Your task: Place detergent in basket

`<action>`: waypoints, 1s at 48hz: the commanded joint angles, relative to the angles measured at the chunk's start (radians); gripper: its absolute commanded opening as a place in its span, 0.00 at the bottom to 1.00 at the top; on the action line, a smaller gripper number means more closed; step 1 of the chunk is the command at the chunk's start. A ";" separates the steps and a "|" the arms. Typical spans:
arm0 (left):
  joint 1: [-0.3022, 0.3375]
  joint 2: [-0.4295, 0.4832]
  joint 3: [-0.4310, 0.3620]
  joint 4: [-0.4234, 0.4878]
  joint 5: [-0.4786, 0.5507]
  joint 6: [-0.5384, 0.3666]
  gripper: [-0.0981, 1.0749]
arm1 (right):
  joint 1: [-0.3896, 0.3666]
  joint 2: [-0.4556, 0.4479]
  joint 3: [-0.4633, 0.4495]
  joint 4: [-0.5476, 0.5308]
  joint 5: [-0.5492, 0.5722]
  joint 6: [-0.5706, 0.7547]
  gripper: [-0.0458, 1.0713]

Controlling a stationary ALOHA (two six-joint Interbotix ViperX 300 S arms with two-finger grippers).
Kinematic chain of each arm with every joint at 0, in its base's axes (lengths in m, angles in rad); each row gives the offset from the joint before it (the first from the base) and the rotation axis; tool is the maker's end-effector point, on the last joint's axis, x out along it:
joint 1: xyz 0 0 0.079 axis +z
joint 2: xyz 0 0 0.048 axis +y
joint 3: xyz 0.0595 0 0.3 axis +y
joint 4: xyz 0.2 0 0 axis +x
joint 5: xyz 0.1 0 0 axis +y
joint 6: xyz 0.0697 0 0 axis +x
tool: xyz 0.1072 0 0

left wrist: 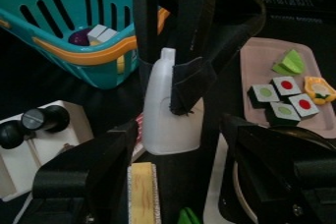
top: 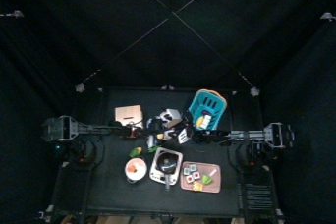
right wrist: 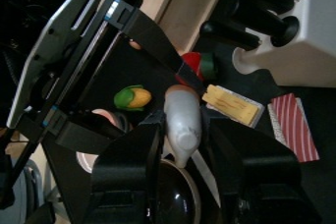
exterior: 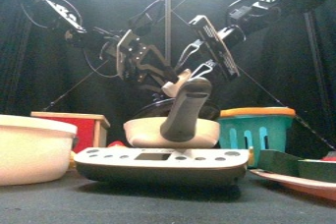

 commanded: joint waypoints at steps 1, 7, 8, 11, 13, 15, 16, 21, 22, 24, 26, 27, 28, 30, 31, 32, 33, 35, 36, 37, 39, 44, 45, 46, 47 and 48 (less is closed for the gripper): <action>0.002 -0.040 0.002 0.002 -0.008 0.002 0.93 | -0.006 -0.038 -0.009 -0.002 -0.005 -0.006 0.58; 0.002 -0.103 0.048 0.003 -0.009 0.002 0.93 | -0.009 -0.075 -0.002 -0.006 -0.003 -0.009 0.59; 0.002 -0.114 0.055 0.003 -0.009 0.002 0.93 | -0.012 -0.084 0.002 -0.006 -0.002 -0.009 0.59; 0.002 -0.147 0.077 0.003 -0.009 0.002 0.93 | -0.028 -0.115 0.014 -0.008 0.002 -0.009 0.59; 0.002 -0.167 0.092 0.003 -0.009 0.002 0.93 | -0.051 -0.147 0.032 -0.008 0.006 -0.009 0.59; 0.002 -0.192 0.109 0.003 -0.011 0.002 0.93 | -0.074 -0.176 0.052 -0.005 0.012 -0.009 0.59; 0.002 -0.199 0.117 0.003 -0.011 0.002 0.93 | -0.084 -0.190 0.063 -0.003 0.014 -0.009 0.59; 0.002 -0.242 0.146 0.003 -0.025 0.002 0.93 | -0.152 -0.273 0.126 -0.002 0.038 -0.003 0.59; 0.003 -0.250 0.152 0.003 -0.028 0.002 0.93 | -0.166 -0.290 0.138 -0.002 0.044 0.000 0.59; 0.005 -0.264 0.164 0.003 -0.035 0.002 0.93 | -0.196 -0.324 0.163 0.003 0.057 0.002 0.59; 0.009 -0.281 0.176 0.003 -0.046 0.002 0.93 | -0.232 -0.356 0.186 0.018 0.072 0.002 0.59; 0.011 -0.287 0.183 0.002 -0.051 0.002 0.93 | -0.245 -0.367 0.193 0.028 0.080 0.002 0.59; 0.012 -0.291 0.187 0.002 -0.054 0.002 0.93 | -0.259 -0.374 0.201 0.037 0.089 0.000 0.59; 0.020 -0.304 0.195 0.002 -0.057 0.002 0.93 | -0.281 -0.387 0.215 0.055 0.107 0.000 0.59; 0.021 -0.307 0.199 0.000 -0.060 0.002 0.93 | -0.291 -0.390 0.221 0.061 0.117 0.000 0.59; 0.025 -0.313 0.202 0.000 -0.061 0.002 0.93 | -0.301 -0.391 0.227 0.066 0.129 -0.003 0.59; 0.029 -0.318 0.206 0.000 -0.063 0.002 0.93 | -0.311 -0.393 0.232 0.071 0.140 -0.005 0.59; 0.038 -0.328 0.213 -0.002 -0.067 0.000 0.93 | -0.328 -0.387 0.242 0.072 0.166 -0.006 0.59; 0.041 -0.331 0.216 -0.003 -0.071 0.000 0.93 | -0.334 -0.383 0.245 0.072 0.175 -0.008 0.59; 0.043 -0.333 0.218 -0.005 -0.072 0.000 0.93 | -0.339 -0.379 0.249 0.071 0.184 -0.008 0.59; 0.049 -0.339 0.224 -0.006 -0.077 0.000 0.93 | -0.348 -0.368 0.253 0.069 0.195 -0.009 0.59; 0.061 -0.345 0.235 -0.011 -0.086 0.000 0.93 | -0.368 -0.333 0.262 0.067 0.209 -0.009 0.61; 0.063 -0.345 0.235 -0.012 -0.086 0.000 0.93 | -0.371 -0.327 0.264 0.067 0.209 -0.009 0.61; 0.064 -0.347 0.236 -0.014 -0.086 0.000 0.93 | -0.374 -0.321 0.262 0.067 0.207 -0.008 0.62; 0.064 -0.347 0.238 -0.014 -0.086 0.000 0.93 | -0.376 -0.314 0.262 0.066 0.207 -0.008 0.62; 0.066 -0.347 0.238 -0.015 -0.086 0.000 0.93 | -0.377 -0.308 0.262 0.064 0.207 -0.008 0.63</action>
